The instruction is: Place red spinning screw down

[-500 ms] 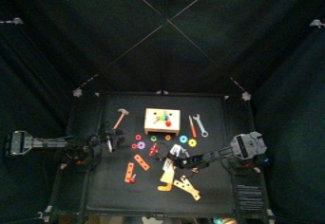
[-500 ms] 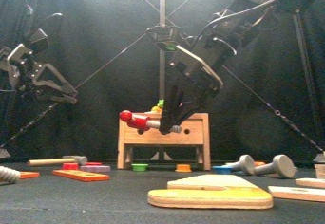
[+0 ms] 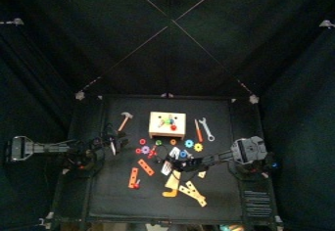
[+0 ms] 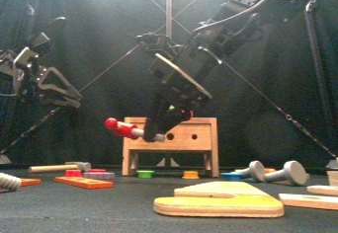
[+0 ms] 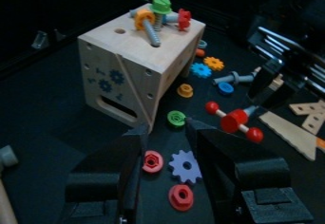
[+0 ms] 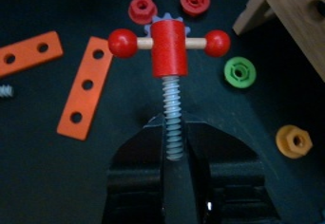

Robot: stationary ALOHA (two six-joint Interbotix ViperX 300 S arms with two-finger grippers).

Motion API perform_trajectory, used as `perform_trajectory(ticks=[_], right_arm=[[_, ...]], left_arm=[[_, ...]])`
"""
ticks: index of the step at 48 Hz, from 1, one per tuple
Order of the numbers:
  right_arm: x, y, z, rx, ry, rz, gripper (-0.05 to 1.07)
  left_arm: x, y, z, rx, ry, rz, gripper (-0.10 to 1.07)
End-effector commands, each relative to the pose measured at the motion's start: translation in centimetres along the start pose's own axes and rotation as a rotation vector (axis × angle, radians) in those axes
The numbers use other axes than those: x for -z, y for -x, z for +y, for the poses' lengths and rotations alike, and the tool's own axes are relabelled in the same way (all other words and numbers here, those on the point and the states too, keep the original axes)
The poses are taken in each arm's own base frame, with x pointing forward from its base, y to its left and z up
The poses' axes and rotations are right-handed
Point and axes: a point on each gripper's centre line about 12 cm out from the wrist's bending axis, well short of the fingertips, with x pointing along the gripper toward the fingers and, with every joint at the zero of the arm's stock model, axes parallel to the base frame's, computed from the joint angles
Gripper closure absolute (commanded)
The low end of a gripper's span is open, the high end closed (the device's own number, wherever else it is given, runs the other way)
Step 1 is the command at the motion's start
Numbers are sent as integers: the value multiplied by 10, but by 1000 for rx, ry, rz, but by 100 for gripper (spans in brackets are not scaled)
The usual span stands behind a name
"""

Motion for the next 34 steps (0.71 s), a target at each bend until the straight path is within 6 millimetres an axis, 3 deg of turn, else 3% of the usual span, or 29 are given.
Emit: perform_trajectory(ticks=[1,18,34], right_arm=[[-28,2,5,-20,-26,-63,58],[-63,-33,21,-68,-70,-128,58],[-69,-60,44,-154,-76,-147,57]], left_arm=[[-15,-2,10,-61,36,-74,20],[-16,8,28,-148,67,-115,20],[-11,12,30,-151,68,-108,20]])
